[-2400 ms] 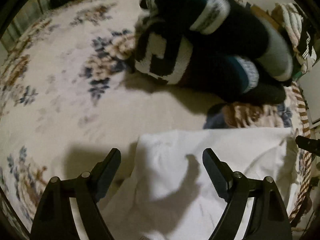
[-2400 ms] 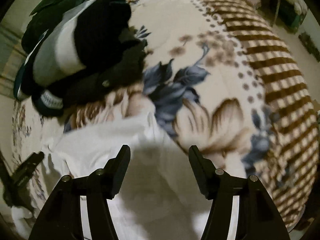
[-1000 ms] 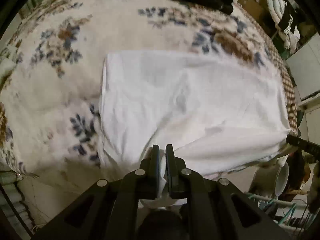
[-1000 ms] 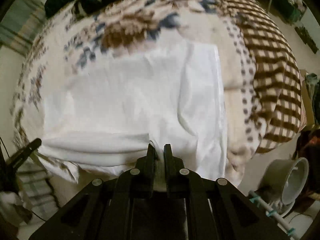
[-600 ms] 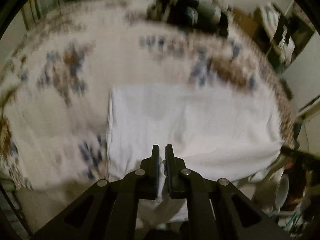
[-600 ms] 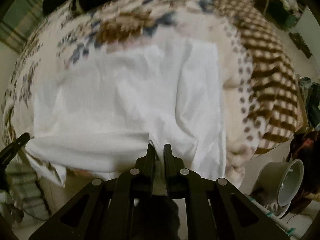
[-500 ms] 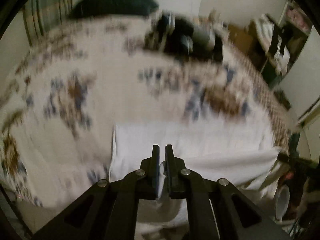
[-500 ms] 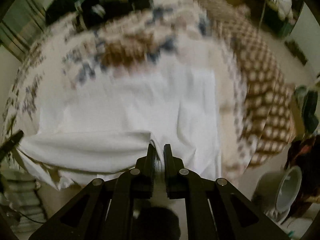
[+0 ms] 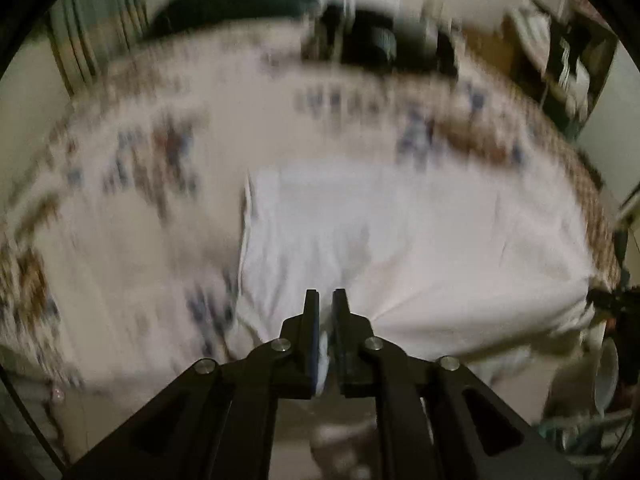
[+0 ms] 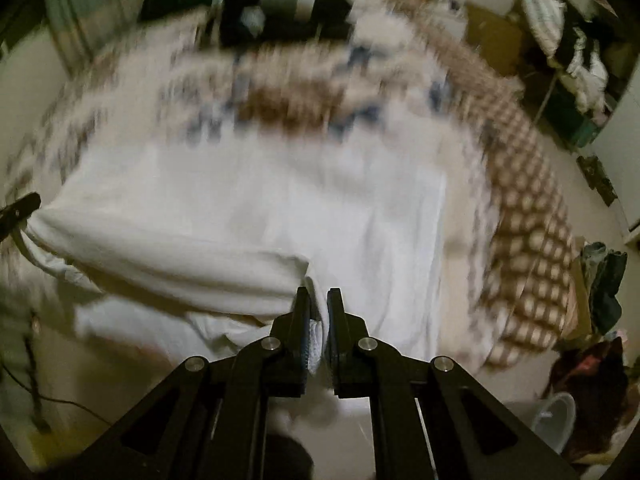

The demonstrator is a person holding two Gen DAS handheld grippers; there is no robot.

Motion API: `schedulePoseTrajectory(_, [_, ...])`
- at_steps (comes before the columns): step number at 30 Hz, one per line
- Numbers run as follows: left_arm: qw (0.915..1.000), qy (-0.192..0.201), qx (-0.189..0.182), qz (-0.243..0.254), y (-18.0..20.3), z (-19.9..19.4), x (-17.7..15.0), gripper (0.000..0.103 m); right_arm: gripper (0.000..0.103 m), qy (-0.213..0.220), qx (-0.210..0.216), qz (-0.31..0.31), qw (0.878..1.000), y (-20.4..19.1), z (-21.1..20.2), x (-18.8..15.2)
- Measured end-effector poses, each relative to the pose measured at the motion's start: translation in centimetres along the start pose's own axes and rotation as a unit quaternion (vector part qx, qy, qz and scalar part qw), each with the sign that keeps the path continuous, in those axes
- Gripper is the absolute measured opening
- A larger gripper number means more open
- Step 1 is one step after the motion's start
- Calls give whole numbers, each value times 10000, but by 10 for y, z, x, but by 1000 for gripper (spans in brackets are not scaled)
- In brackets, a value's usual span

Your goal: Fold small clothes

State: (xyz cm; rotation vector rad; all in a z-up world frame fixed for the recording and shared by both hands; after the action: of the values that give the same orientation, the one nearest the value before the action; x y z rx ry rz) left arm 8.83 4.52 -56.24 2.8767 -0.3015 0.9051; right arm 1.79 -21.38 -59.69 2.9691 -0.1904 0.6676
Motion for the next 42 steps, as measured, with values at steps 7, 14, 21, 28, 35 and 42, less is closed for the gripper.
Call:
schedulePoseTrajectory(7, [9937, -915, -425, -496, -14, -10, -29, 71, 68, -835, 577, 817, 9915, 6, 6, -35])
schedulePoseTrajectory(14, [9935, -494, -468, -911, -43, 4, 33, 86, 84, -574, 644, 2554, 9630, 64, -11, 0])
schedulePoseTrajectory(21, [9865, -1094, -533, -1092, -53, 118, 63, 86, 84, -856, 492, 3187, 9427, 125, 88, 27])
schedulePoseTrajectory(28, [9943, -727, -366, -690, -41, 119, 71, 5, 11, -1053, 890, 2910, 9468, 102, 124, 43])
schedulePoseTrajectory(35, [9959, -150, -461, -765, -43, 81, 120, 3, 5, -399, 1256, 2592, 9568, 79, 91, 87])
schedulePoseTrajectory(42, [9969, 145, -396, -663, -54, 118, 214, 3, 5, 62, 1228, 2467, 9612, 95, 86, 166])
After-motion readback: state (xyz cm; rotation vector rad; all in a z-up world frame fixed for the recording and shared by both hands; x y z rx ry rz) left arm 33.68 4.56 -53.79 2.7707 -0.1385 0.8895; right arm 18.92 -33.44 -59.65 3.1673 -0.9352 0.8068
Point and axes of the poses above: each gripper's, at about its wrist camera, not at the fingertips, and z roughly the way its jaws point, y to its right, x to its top, the point moved 9 cm from there along z, roughly the way its jaws point, and after that the axes turned 8 degrees about y, right-handed, at the moved point
